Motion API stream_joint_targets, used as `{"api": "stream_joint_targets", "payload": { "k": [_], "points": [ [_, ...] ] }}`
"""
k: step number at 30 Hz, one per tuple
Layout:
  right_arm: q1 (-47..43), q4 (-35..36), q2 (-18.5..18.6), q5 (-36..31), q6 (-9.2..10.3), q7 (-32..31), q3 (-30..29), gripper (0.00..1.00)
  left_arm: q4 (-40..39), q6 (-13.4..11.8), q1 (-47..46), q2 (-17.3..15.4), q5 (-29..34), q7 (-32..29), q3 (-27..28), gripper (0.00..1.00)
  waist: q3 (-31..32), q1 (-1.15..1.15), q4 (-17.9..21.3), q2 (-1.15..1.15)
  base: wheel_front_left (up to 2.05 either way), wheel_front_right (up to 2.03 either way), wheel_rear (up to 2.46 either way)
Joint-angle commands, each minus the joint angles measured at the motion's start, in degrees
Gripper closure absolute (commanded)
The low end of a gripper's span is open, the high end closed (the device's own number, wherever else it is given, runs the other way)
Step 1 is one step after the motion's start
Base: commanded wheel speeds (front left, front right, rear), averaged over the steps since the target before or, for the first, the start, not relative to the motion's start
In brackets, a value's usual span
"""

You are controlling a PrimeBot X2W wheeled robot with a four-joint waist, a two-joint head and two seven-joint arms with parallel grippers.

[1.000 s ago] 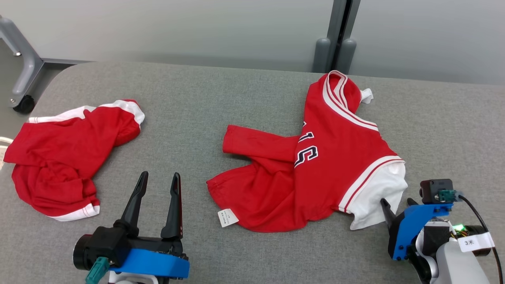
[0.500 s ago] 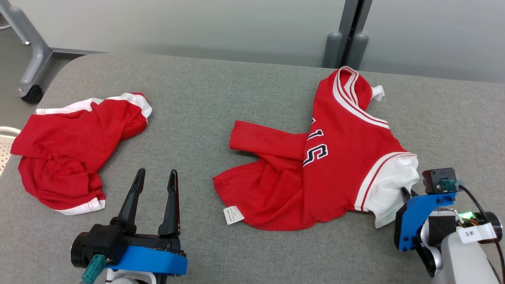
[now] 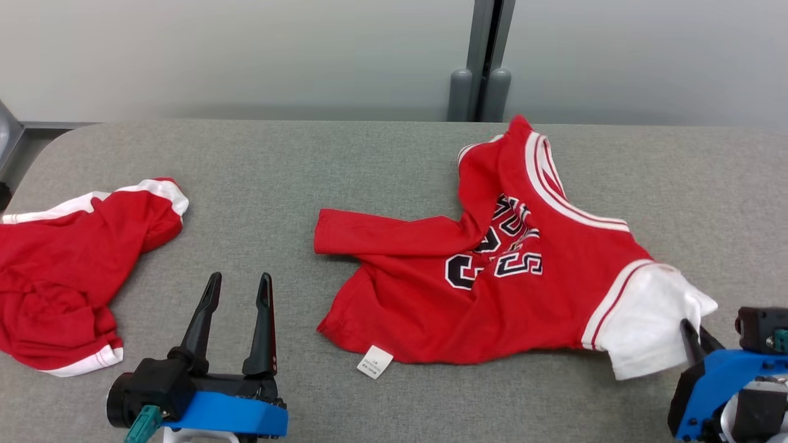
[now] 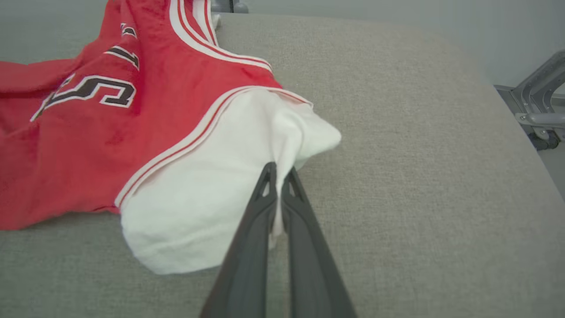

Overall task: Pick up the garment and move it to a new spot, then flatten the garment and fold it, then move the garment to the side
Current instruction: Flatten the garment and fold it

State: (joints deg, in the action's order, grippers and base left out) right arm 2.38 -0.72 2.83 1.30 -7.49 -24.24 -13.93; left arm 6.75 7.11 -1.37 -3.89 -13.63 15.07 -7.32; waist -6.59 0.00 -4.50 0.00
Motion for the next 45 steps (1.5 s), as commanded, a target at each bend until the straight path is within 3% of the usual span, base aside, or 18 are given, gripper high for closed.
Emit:
{"api": "stream_joint_targets", "payload": {
  "k": [1,7,14,23,28,45],
  "points": [
    [-1.3,0.6,0.1,0.8,-0.01,-0.2,0.1,0.0,0.0,0.4,0.1,-0.3,-0.4,0.2,0.2,0.0,0.5,0.0,0.7,0.0,0.0,0.0,0.0],
    [-4.5,3.7,0.1,4.2,-0.01,-2.3,1.4,0.0,0.2,0.4,0.6,-0.5,-0.4,0.2,0.1,0.0,1.5,0.0,1.8,0.0,0.0,0.0,0.0],
    [-2.2,6.2,0.1,3.4,-0.01,-1.2,-1.4,0.0,0.7,0.4,0.9,-0.4,-0.5,0.2,-0.6,0.0,2.5,0.0,1.3,0.0,0.0,0.0,0.0],
    [-1.7,1.4,0.2,6.8,-0.01,21.4,-1.1,0.0,2.0,0.5,2.9,-0.1,-0.5,0.2,-0.2,0.0,5.1,0.0,-0.2,0.0,0.0,0.0,0.0],
    [-3.0,-2.3,0.1,8.3,-0.02,29.1,-0.2,0.0,2.7,0.4,4.3,-0.1,-0.4,0.2,1.2,0.0,6.8,0.0,0.3,0.0,0.0,0.0,0.0],
    [-6.7,-4.6,0.2,9.1,-0.01,28.5,2.7,0.0,3.7,-0.7,8.1,-0.5,1.0,0.2,4.2,0.0,9.4,0.0,2.0,0.0,0.0,0.0,0.0]
  ]
}}
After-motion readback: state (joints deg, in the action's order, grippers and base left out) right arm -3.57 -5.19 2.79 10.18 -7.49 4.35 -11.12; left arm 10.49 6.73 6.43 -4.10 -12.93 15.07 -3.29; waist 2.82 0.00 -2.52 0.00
